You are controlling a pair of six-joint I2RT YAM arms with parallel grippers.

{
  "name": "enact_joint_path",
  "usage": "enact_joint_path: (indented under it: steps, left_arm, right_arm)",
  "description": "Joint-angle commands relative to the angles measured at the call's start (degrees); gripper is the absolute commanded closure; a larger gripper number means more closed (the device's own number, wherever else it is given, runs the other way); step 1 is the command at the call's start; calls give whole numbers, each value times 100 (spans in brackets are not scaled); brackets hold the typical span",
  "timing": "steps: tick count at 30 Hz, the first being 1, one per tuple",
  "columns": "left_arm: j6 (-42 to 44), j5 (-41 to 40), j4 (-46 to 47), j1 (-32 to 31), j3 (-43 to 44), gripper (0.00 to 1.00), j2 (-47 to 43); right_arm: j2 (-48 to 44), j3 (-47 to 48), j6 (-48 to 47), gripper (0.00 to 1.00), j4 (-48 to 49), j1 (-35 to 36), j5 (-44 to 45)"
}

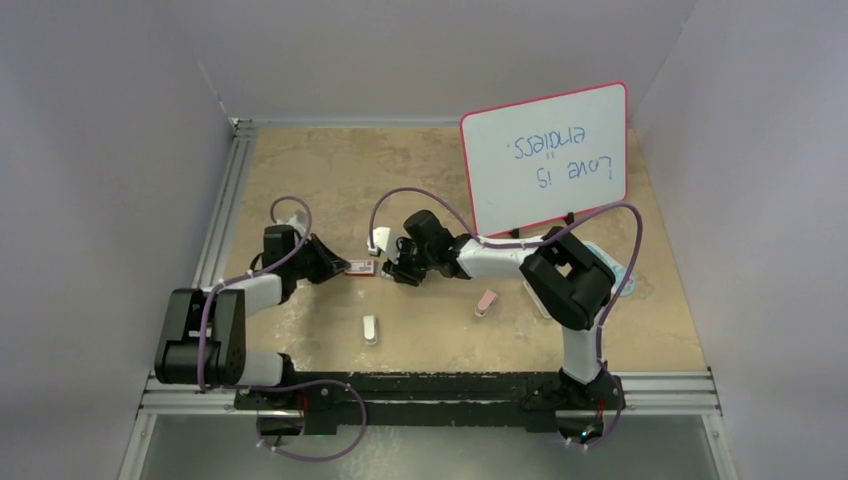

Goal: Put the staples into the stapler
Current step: Open the staple box at the center of the board, then adjust the staple box at the center of the board.

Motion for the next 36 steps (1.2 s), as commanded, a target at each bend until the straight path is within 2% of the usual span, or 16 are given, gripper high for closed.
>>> enact_joint_path:
  steps: [1, 4, 7, 10, 13, 17, 19, 23, 28, 31, 33, 36]
  left_arm:
    - [69, -828, -596, 61, 130, 94, -535]
    - [-20, -905, -867, 60, 199, 76, -714]
    - [-90, -839, -1210, 60, 414, 61, -833]
    - [-122, -833, -1774, 61, 665, 54, -993]
    - [-139, -810, -2246, 60, 829, 51, -1166]
    - [-71, -717, -2567, -43, 918, 50, -1414]
    - [-19, -638, -2626, -125, 887, 50, -1571]
    - [36, -448, -2710, -206, 828, 50, -1691]
    - [58, -393, -2675, -252, 798, 50, -1609]
    - [53, -322, -2610, -269, 788, 50, -1526]
    - [53, -282, -2587, -282, 764, 50, -1481]
    - [60, -236, -2558, -291, 722, 50, -1459]
  right_arm:
    - [-23, 14, 44, 67, -421, -112, 526]
    - [-137, 83, 313, 48, -373, -109, 369]
    - [-397, 53, 694, 39, -112, -106, 250]
    - [-757, 17, 1258, 33, 228, -116, 338]
    - [-1182, -67, 2110, 33, 562, -112, 621]
    - [-1709, -359, 3313, 41, 912, -111, 1283]
    - [-1817, -520, 3996, 48, 829, -103, 1369]
    - [-1867, -582, 5247, 52, 256, 23, 2015]
    - [-1921, -806, 6036, 44, -73, 362, 3072]
    - [-1694, -738, 6120, 33, -320, 575, 3518]
    - [-1563, -721, 6140, 29, -321, 727, 3577]
    - [-1267, -585, 6178, 29, -367, 822, 3578]
